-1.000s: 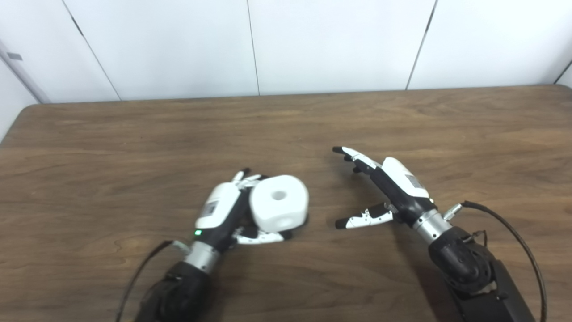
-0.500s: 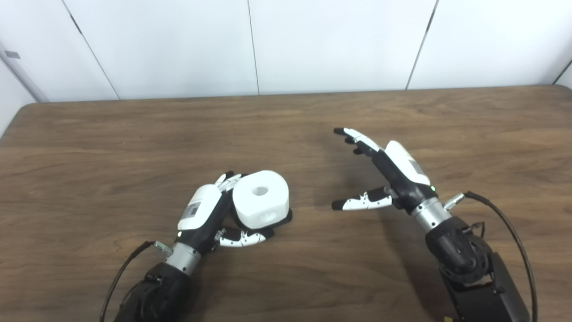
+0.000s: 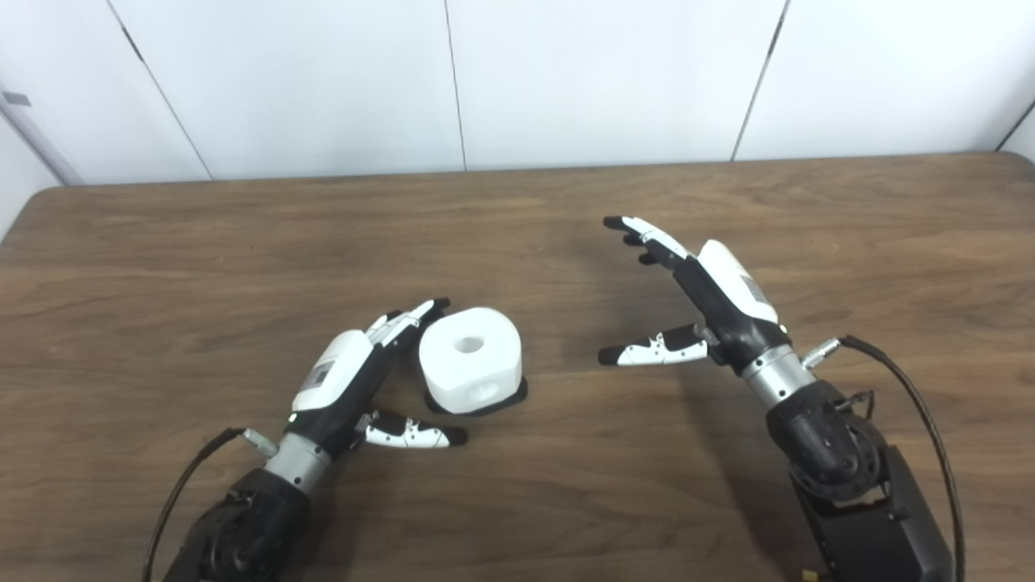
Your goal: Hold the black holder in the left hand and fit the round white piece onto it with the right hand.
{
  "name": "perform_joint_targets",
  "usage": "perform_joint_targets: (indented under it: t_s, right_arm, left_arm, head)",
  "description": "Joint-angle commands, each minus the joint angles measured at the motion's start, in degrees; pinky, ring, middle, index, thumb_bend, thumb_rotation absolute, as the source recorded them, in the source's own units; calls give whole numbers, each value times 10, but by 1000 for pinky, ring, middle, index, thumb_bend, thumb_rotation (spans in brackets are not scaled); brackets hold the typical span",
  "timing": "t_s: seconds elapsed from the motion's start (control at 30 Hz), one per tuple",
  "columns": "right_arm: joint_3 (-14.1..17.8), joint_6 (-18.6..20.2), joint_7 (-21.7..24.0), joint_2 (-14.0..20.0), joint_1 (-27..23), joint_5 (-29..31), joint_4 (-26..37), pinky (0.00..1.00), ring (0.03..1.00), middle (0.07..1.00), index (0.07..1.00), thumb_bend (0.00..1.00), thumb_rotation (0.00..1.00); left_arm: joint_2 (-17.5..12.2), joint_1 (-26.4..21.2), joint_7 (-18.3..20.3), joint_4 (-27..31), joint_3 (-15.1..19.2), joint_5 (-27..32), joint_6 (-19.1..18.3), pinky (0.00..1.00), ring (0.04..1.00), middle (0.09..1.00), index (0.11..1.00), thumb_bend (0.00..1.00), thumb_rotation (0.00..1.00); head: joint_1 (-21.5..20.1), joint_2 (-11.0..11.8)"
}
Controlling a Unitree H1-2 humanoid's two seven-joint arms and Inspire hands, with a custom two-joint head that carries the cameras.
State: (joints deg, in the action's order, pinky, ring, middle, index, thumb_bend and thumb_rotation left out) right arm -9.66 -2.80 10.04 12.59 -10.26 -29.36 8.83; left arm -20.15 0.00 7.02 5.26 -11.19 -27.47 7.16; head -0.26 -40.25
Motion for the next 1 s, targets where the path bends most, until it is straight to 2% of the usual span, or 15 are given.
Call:
perform_joint_targets:
  t_s: [0.0,0.17,0.33,0.47,0.57,0.73,0.8,0.97]
  right_arm:
    - [3,-13,-11,0,-16,10,4,779,875,922,896,667,222]
    - [3,-23,-21,-3,-14,18,-16,786,875,919,898,667,213]
    - [1,-25,-31,-4,-11,20,-35,782,877,921,904,665,224]
    - [1,-31,-41,-5,-12,20,-52,761,873,926,911,656,248]
    - [3,-39,-49,-6,-15,24,-67,758,872,925,915,647,249]
    - [6,-40,-58,-8,-19,28,-83,733,857,920,917,642,269]
    - [9,-42,-61,-10,-21,38,-91,736,858,918,921,634,274]
    - [14,-57,-71,-14,-25,60,-114,766,878,929,932,612,275]
  left_arm:
    - [-15,19,23,-25,5,8,-31,956,940,931,984,1000,171]
    - [-15,17,31,-29,14,43,-31,913,945,964,1000,1000,184]
    - [-14,15,23,-32,26,67,-23,887,925,963,1000,1000,205]
    - [-15,11,19,-40,36,90,-7,879,923,967,1000,1000,214]
    - [-15,8,17,-46,44,108,5,914,959,994,1000,1000,225]
    - [-15,0,12,-61,59,130,34,842,944,1000,1000,1000,266]
    - [-15,-3,12,-68,65,141,45,877,970,1000,1000,1000,285]
    - [-15,-6,23,-73,76,172,42,938,999,1000,1000,1000,313]
  head:
    - [1,1]
    - [1,7]
    - [3,14]
    - [6,21]
    - [9,28]
    - [14,39]
    - [16,42]
    - [17,50]
